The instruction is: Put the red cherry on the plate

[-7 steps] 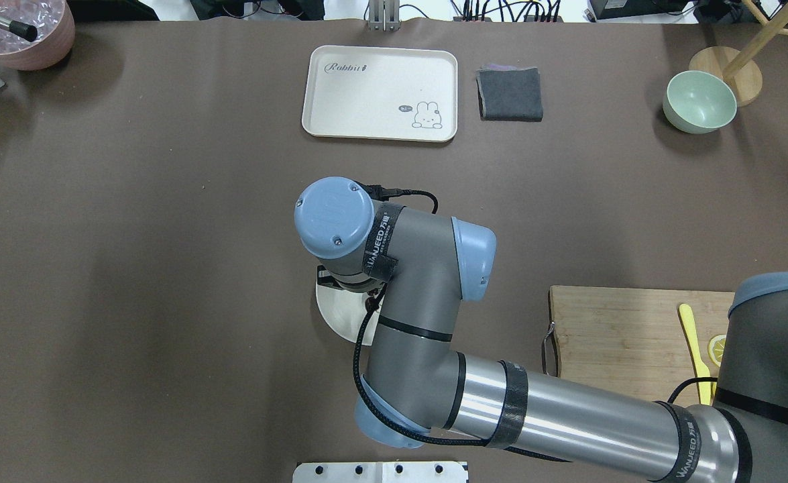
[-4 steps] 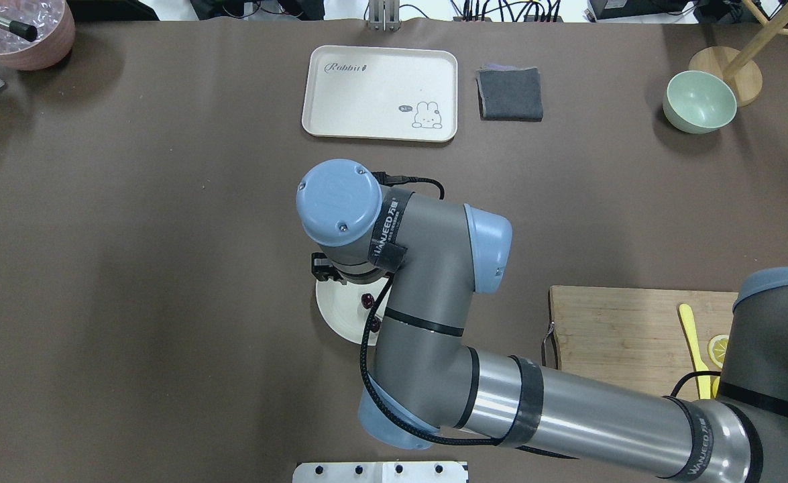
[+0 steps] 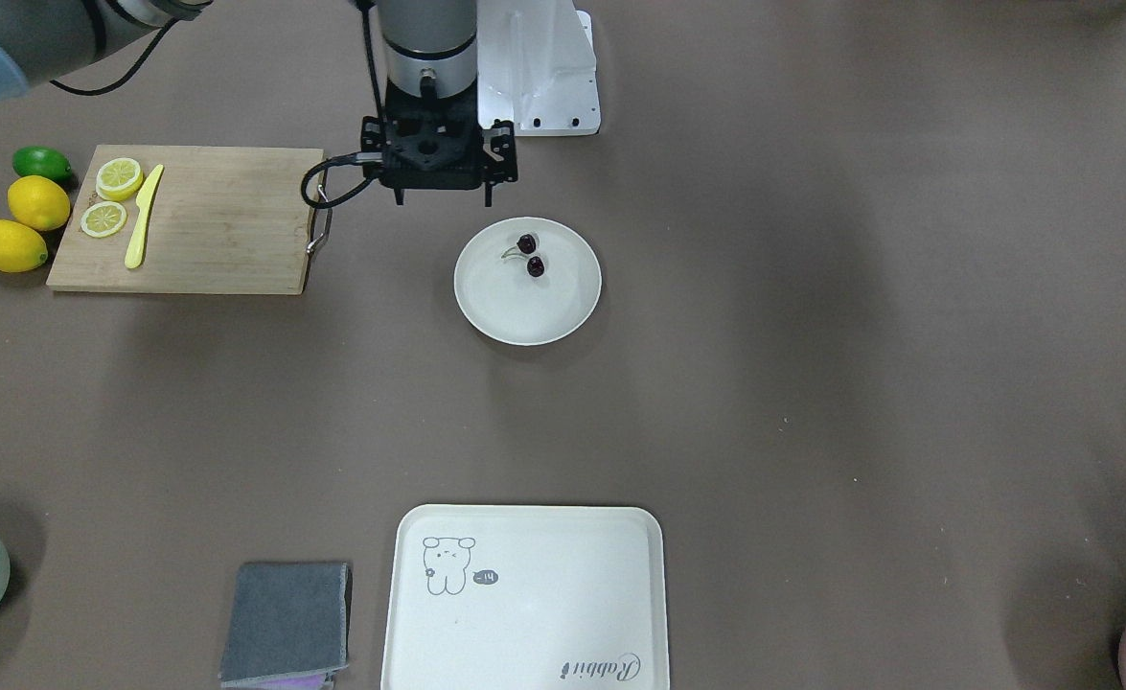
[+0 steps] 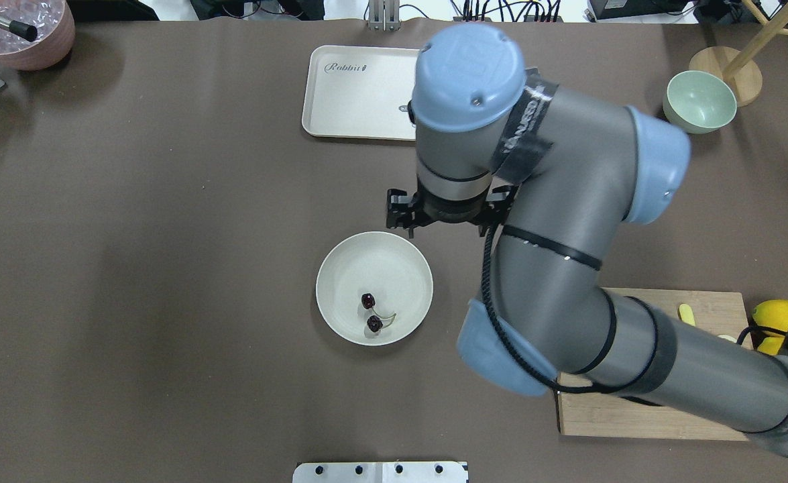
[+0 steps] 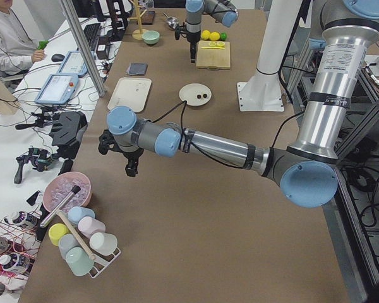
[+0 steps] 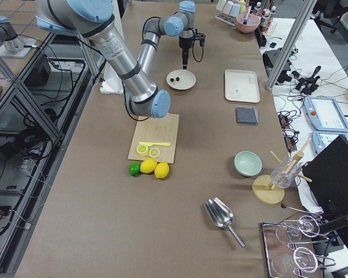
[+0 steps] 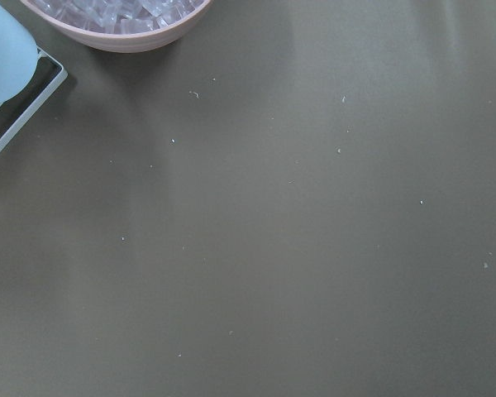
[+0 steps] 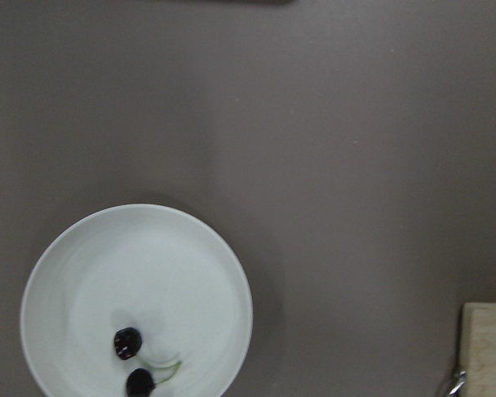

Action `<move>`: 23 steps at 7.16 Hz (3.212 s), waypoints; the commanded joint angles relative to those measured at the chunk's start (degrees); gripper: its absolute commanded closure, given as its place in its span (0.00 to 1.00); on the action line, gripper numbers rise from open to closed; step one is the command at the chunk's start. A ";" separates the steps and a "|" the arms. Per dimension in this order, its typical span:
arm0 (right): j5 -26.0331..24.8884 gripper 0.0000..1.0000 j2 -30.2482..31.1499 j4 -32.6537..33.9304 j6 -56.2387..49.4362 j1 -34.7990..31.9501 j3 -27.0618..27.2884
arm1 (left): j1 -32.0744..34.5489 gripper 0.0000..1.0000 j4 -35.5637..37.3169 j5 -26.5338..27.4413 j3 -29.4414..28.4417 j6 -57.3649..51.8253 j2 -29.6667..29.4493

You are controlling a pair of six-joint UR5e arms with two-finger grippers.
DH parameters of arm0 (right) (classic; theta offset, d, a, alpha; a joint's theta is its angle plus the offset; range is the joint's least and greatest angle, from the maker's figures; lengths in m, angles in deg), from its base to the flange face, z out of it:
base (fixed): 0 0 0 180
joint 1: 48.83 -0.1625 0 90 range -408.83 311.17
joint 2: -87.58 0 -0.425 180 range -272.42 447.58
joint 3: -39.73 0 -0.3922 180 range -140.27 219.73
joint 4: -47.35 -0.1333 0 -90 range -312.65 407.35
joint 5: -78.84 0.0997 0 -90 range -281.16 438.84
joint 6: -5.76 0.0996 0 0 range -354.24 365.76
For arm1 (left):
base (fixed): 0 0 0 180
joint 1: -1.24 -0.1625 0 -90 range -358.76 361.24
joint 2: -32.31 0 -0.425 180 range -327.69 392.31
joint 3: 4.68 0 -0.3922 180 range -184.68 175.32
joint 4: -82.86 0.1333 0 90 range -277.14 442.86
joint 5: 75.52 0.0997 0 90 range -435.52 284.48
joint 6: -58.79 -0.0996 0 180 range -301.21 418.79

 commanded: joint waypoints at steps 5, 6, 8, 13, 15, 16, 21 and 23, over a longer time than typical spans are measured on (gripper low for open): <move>12.74 0.00 23.52 0.67 -41.69 -31.29 0.96 | 2.95 0.02 0.68 1.18 -6.59 -10.17 1.85; 14.83 0.00 24.94 0.76 -49.18 -35.95 -2.36 | 2.77 0.02 0.59 2.49 -9.65 -12.01 1.94; 15.20 0.00 29.16 0.14 -59.40 -40.54 -6.95 | 2.95 0.02 0.50 4.35 -11.44 -15.54 4.13; 23.09 0.00 47.84 -10.59 -83.25 -56.11 -11.09 | 5.31 0.02 -1.16 4.26 -11.08 -19.75 10.47; 26.70 0.00 51.49 -25.96 -83.87 -59.01 -19.21 | 5.41 0.02 -1.51 4.17 -10.91 -20.19 11.86; 27.24 0.00 50.97 -30.66 -82.92 -59.38 -21.09 | 6.02 0.02 -1.43 4.26 -10.74 -22.03 12.22; 27.95 0.00 49.92 -30.62 -70.29 -59.65 -15.93 | 7.78 0.02 -0.99 4.35 -7.92 -25.56 14.77; 28.13 0.00 50.26 -30.44 -69.91 -59.64 -15.75 | 11.00 0.02 -1.69 4.35 -6.26 -25.82 18.97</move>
